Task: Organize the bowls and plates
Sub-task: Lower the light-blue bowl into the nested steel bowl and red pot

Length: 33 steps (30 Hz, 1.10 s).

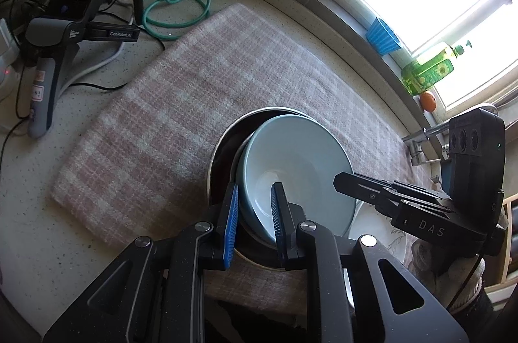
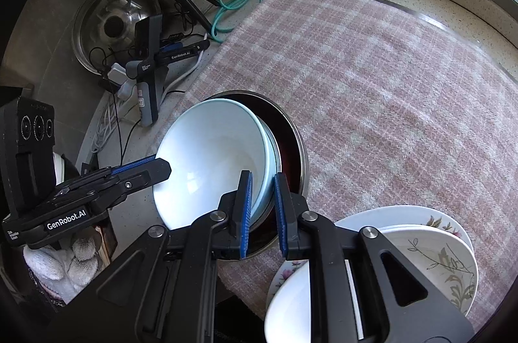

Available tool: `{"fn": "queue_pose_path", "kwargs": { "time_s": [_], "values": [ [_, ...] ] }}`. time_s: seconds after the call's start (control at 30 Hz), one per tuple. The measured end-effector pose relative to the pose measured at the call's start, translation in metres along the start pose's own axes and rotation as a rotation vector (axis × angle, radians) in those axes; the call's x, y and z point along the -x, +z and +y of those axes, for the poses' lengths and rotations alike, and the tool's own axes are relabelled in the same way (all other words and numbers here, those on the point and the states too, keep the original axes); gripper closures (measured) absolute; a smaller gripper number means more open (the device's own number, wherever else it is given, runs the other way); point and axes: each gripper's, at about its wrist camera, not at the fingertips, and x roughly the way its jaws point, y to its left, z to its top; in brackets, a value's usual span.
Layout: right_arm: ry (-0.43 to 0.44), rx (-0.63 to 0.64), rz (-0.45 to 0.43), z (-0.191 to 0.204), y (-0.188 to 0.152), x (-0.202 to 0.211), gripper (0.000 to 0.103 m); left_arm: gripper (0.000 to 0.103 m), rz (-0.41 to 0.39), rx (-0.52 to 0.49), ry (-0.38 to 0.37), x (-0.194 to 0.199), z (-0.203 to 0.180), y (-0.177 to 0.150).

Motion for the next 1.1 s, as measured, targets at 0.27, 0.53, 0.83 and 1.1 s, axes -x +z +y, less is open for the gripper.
{"fn": "queue_pose_path", "kwargs": {
  "time_s": [0.27,0.53,0.83,1.1],
  "values": [
    [-0.020,0.026,-0.002,0.004,-0.001,0.000,0.087,0.085,0.000,-0.003,0.002,0.001,0.000,0.001],
    [-0.003,0.022,-0.013,0.005,0.001,0.006,0.087,0.085,-0.009,-0.003,0.004,0.007,0.004,0.001],
    [0.022,0.018,-0.079,-0.001,0.003,0.033,0.087,0.085,-0.058,0.001,0.030,0.022,0.013,0.002],
    [0.005,-0.070,-0.076,-0.030,-0.001,0.035,0.087,0.085,-0.033,0.038,0.053,0.012,0.030,-0.003]
  ]
}}
